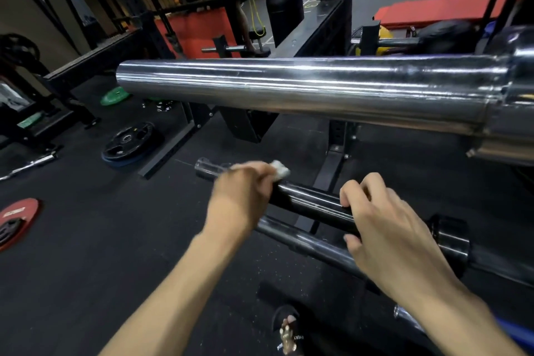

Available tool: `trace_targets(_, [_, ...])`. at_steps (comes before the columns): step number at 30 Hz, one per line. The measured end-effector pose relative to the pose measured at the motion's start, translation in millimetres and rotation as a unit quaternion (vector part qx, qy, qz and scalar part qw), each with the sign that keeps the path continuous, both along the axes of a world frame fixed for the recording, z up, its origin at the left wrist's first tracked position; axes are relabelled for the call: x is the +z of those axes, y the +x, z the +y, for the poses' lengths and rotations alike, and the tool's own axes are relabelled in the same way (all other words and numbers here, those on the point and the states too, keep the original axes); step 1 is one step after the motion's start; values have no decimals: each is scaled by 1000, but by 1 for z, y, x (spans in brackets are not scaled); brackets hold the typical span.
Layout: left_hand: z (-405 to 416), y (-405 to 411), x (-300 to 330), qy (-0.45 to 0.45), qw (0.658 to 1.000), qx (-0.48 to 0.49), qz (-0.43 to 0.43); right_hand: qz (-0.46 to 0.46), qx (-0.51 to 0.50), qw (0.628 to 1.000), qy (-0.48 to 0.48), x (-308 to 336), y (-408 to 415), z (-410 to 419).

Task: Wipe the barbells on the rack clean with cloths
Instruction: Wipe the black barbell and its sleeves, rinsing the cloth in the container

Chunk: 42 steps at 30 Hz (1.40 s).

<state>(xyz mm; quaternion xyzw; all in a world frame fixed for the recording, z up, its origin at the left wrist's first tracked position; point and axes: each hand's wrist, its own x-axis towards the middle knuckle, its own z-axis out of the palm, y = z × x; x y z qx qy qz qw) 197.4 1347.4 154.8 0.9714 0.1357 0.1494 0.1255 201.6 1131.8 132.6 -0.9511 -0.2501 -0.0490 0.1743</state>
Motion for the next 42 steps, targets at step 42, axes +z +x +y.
trace_targets(42, [-6, 4, -5, 1, 1000, -26, 2, 19, 48, 996, 67, 4, 1, -19])
